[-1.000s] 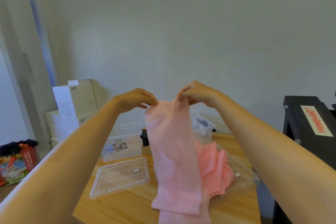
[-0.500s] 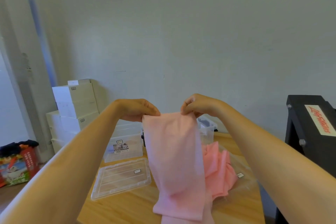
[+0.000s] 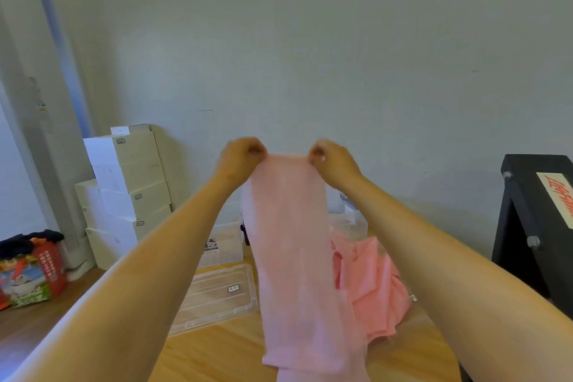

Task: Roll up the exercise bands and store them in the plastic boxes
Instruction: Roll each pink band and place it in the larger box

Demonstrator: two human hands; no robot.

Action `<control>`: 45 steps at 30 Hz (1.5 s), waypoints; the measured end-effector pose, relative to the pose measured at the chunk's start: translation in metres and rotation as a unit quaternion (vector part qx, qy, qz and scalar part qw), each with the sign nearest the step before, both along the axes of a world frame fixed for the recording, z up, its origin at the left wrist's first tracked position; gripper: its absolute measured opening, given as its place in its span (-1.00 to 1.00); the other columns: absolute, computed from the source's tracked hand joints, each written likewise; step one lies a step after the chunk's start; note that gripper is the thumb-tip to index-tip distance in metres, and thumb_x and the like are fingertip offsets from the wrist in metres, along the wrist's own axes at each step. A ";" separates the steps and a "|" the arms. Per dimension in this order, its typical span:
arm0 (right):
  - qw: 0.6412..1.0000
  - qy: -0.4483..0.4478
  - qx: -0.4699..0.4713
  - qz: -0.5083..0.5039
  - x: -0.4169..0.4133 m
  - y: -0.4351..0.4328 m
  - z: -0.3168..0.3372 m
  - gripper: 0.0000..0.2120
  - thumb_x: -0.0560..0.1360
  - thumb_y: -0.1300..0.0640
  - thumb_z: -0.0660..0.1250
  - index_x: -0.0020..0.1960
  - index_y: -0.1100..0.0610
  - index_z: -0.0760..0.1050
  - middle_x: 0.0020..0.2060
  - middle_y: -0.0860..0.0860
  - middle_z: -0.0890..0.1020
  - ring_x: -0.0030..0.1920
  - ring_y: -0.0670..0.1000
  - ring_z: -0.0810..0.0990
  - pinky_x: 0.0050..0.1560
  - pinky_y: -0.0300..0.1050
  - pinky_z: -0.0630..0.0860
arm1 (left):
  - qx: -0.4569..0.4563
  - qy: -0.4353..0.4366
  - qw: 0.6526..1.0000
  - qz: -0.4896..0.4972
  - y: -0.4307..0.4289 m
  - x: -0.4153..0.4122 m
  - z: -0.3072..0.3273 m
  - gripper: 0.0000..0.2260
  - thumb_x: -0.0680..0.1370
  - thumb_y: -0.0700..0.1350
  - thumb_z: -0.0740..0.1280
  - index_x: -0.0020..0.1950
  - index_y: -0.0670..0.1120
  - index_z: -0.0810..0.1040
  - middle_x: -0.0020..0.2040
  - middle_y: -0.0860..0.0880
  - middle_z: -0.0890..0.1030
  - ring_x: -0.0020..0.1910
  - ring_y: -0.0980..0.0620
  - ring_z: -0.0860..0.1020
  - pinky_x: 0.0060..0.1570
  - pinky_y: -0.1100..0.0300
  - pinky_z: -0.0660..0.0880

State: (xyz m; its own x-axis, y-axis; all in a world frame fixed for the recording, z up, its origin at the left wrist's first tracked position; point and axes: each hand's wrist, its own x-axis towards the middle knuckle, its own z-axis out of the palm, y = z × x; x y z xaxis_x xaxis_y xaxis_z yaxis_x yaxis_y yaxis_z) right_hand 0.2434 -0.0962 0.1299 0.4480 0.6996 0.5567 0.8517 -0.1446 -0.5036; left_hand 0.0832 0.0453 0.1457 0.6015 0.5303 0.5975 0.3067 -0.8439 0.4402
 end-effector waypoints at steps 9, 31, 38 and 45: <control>0.982 0.121 0.005 0.147 0.028 -0.004 -0.055 -0.90 0.46 0.26 0.40 -0.19 0.10 0.56 -0.13 -0.02 0.65 -0.05 -0.07 0.60 0.11 -0.09 0.49 | -0.114 -0.027 0.989 -0.090 -0.002 -0.030 -0.058 -0.93 0.49 -0.26 0.44 -0.16 -0.12 0.66 -0.21 -0.01 0.66 -0.26 0.24 0.60 -0.04 0.29 0.52; 0.894 0.238 -0.268 0.269 -0.033 -0.086 -0.185 -0.89 0.43 0.29 0.44 -0.08 0.13 0.62 -0.12 0.02 0.71 -0.09 -0.11 0.65 0.03 -0.23 0.52 | -0.356 0.175 0.897 -0.197 -0.081 -0.103 -0.232 -0.89 0.47 -0.25 0.48 -0.02 -0.11 0.71 -0.06 0.00 0.72 -0.01 0.09 0.67 0.07 0.26 0.53; 0.956 0.142 -0.195 0.166 -0.057 -0.037 -0.221 -0.65 0.41 0.18 0.45 0.19 0.10 0.58 0.18 -0.04 0.61 0.21 -0.07 0.52 0.25 -0.26 0.36 | -0.289 0.116 0.950 -0.034 -0.055 -0.084 -0.255 -0.76 0.46 -0.18 0.50 0.07 0.05 0.61 0.11 0.14 0.59 0.07 0.23 0.52 0.06 0.38 0.34; 0.972 0.013 -0.210 0.109 -0.079 -0.008 -0.256 -0.53 0.44 0.01 0.41 0.31 0.12 0.49 0.30 0.03 0.51 0.35 0.04 0.37 0.35 -0.13 0.25 | -0.240 0.101 0.963 0.066 -0.048 -0.085 -0.289 -0.66 0.40 -0.19 0.53 0.16 -0.09 0.64 0.17 -0.03 0.63 0.18 -0.03 0.57 0.24 0.10 0.45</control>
State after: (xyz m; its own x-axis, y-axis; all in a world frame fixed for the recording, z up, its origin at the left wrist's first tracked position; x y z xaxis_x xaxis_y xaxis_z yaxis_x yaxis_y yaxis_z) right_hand 0.1648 -0.1042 -0.1256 0.2736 0.9423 0.1930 0.8731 -0.1591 -0.4609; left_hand -0.0014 -0.0026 -0.1437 0.5880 0.7962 0.1428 0.5172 -0.5058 0.6904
